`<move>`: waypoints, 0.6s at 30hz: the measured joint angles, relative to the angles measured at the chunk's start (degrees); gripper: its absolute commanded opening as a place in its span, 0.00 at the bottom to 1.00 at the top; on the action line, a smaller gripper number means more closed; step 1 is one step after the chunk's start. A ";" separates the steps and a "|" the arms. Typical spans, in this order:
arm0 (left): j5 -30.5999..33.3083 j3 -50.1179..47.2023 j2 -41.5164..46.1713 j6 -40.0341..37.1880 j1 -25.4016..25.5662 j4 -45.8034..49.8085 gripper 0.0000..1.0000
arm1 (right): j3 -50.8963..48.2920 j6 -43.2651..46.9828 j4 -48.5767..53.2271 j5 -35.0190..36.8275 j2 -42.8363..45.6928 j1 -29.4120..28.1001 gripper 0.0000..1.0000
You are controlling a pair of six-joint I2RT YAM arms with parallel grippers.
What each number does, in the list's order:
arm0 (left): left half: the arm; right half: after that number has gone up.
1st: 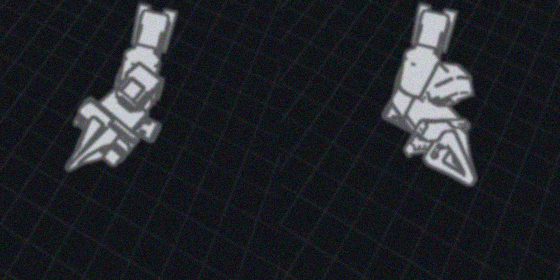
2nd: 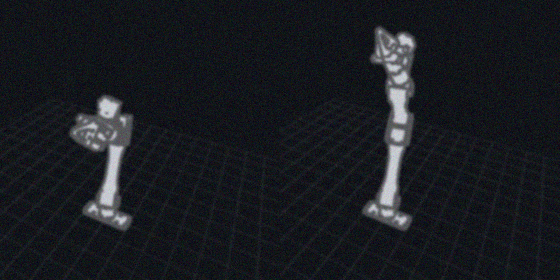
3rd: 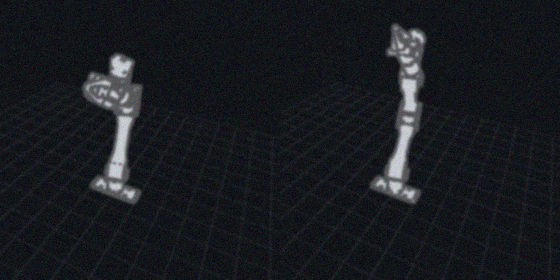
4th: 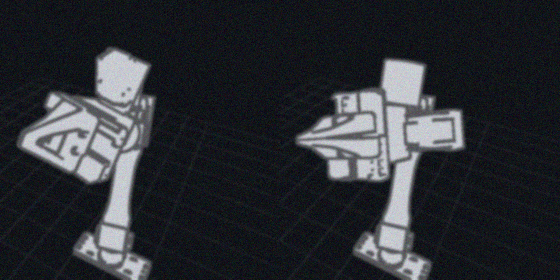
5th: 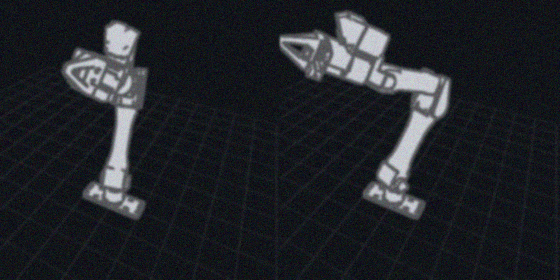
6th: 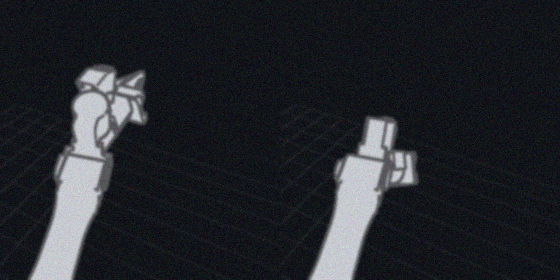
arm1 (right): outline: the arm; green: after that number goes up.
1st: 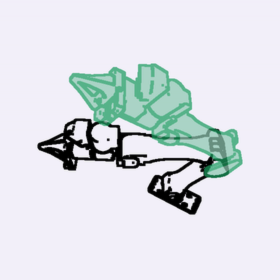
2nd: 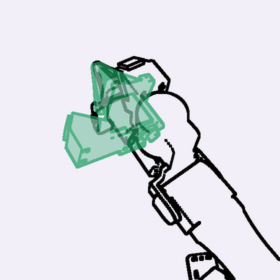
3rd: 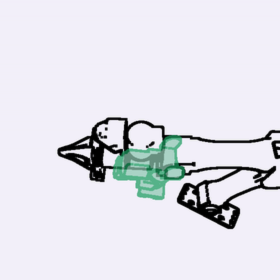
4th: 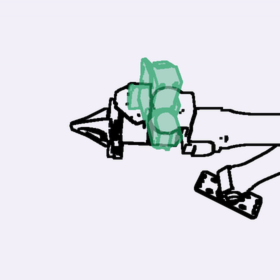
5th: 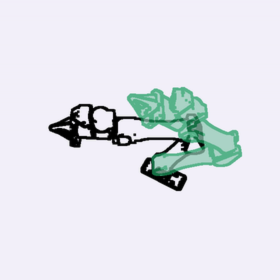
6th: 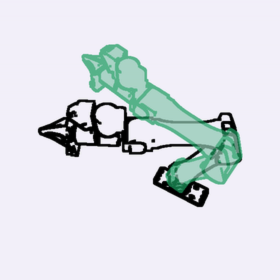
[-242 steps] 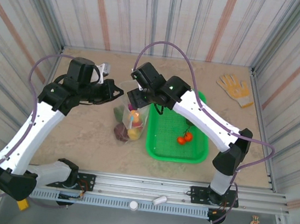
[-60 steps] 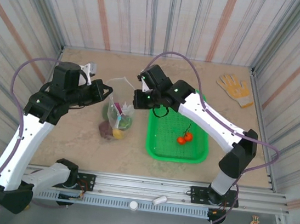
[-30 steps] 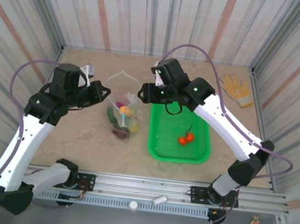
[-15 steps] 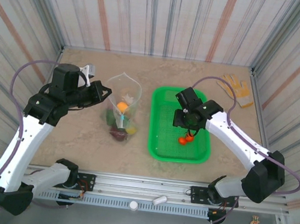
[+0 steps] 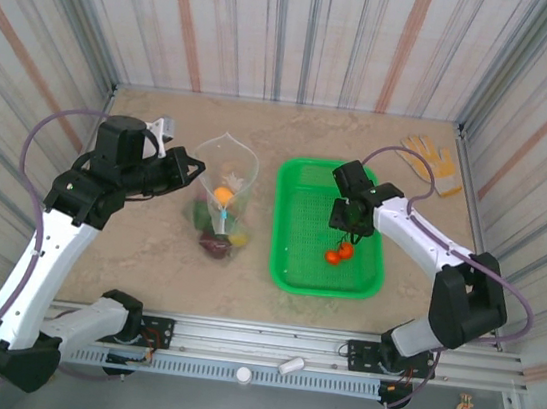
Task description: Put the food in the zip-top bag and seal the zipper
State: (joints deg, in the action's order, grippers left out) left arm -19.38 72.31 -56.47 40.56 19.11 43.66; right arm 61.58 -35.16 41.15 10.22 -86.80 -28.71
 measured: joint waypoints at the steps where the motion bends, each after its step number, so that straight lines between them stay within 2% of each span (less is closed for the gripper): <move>1: -0.11 0.00 -0.09 -0.02 0.00 -0.02 0.00 | 0.00 0.11 -0.31 -0.33 -0.68 0.13 0.44; 9: -0.26 -0.02 -0.17 0.15 0.02 -0.26 0.00 | -3.10 0.79 -2.21 -2.40 -1.55 0.13 0.24; 13: -0.55 -0.02 -0.26 0.20 0.02 -0.46 0.00 | -4.09 1.16 -2.23 -2.32 -1.27 0.13 0.08; 18: -0.57 -0.44 -0.24 0.22 0.02 -0.72 0.00 | -4.11 1.38 -1.95 -1.36 0.37 0.13 0.03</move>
State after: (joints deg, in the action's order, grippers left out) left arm -19.94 71.88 -56.71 40.77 19.14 42.94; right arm 57.47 -33.78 39.20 8.86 -86.43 -28.58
